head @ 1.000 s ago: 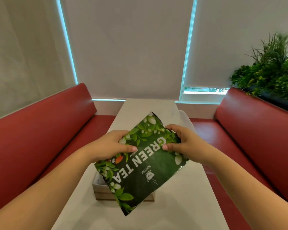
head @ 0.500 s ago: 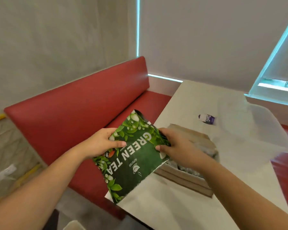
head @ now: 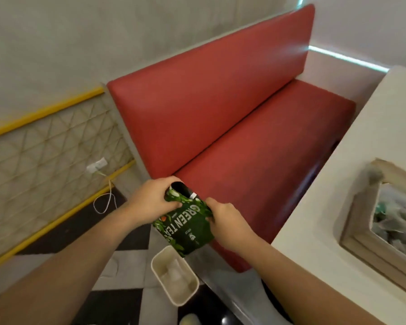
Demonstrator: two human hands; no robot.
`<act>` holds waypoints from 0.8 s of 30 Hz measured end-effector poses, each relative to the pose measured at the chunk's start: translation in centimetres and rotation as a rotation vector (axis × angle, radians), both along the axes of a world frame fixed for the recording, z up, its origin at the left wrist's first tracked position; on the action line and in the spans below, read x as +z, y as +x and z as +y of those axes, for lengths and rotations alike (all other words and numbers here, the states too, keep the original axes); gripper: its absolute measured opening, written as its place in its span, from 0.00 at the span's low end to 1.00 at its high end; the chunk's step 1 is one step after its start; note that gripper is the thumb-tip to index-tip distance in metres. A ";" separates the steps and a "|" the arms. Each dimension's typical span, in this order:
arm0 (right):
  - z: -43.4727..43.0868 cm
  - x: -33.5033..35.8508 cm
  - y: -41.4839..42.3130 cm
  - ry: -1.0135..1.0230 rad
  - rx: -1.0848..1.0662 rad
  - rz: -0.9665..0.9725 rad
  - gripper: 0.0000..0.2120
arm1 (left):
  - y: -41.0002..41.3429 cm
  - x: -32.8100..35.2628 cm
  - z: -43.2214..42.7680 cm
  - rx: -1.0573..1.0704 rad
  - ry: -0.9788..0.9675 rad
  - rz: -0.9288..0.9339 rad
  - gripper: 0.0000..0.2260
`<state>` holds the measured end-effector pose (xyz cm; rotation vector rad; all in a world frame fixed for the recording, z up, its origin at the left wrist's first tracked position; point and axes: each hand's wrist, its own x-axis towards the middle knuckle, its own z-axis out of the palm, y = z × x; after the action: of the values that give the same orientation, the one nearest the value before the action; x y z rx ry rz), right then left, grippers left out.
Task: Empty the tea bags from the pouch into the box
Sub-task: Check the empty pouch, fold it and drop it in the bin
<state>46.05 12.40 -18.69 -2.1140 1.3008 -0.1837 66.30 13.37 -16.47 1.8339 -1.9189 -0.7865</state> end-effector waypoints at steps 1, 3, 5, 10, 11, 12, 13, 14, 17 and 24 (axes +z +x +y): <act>0.0 -0.9 0.8 -0.006 -0.001 0.035 0.06 | 0.6 -0.9 0.2 -0.011 -0.024 -0.058 0.16; -0.1 -3.7 2.9 0.001 0.013 0.103 0.08 | 2.0 -3.6 0.5 -0.019 -0.081 -0.209 0.18; 0.0 -6.2 4.4 0.029 0.014 0.124 0.12 | 2.6 -6.4 1.0 -0.049 -0.096 -0.375 0.19; 0.6 -13.9 6.4 0.110 0.022 0.165 0.16 | 1.7 -13.9 2.4 0.235 -0.073 -0.392 0.22; 0.8 -15.5 6.6 0.124 0.010 0.175 0.18 | 1.3 -15.4 2.5 0.402 0.028 -0.238 0.25; 1.1 -17.2 6.7 0.127 -0.001 0.184 0.19 | 0.9 -17.2 2.6 0.585 0.163 -0.049 0.30; 1.4 -19.0 6.9 0.126 -0.003 0.182 0.19 | 0.6 -19.0 2.5 0.759 0.310 0.163 0.36; 1.7 -20.7 7.0 0.124 0.001 0.165 0.20 | 0.4 -21.0 2.5 0.904 0.437 0.378 0.42; 2.9 -25.3 7.7 0.159 0.054 0.112 0.23 | -0.4 -26.3 2.4 1.111 0.697 0.767 0.45; 3.0 -30.5 7.6 0.280 0.179 0.063 0.20 | -0.6 -35.2 2.9 1.128 0.697 0.580 0.29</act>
<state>53.64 15.40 -49.24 -1.9925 1.0936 0.1347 65.68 16.30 -51.70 2.2375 -0.0981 -1.3665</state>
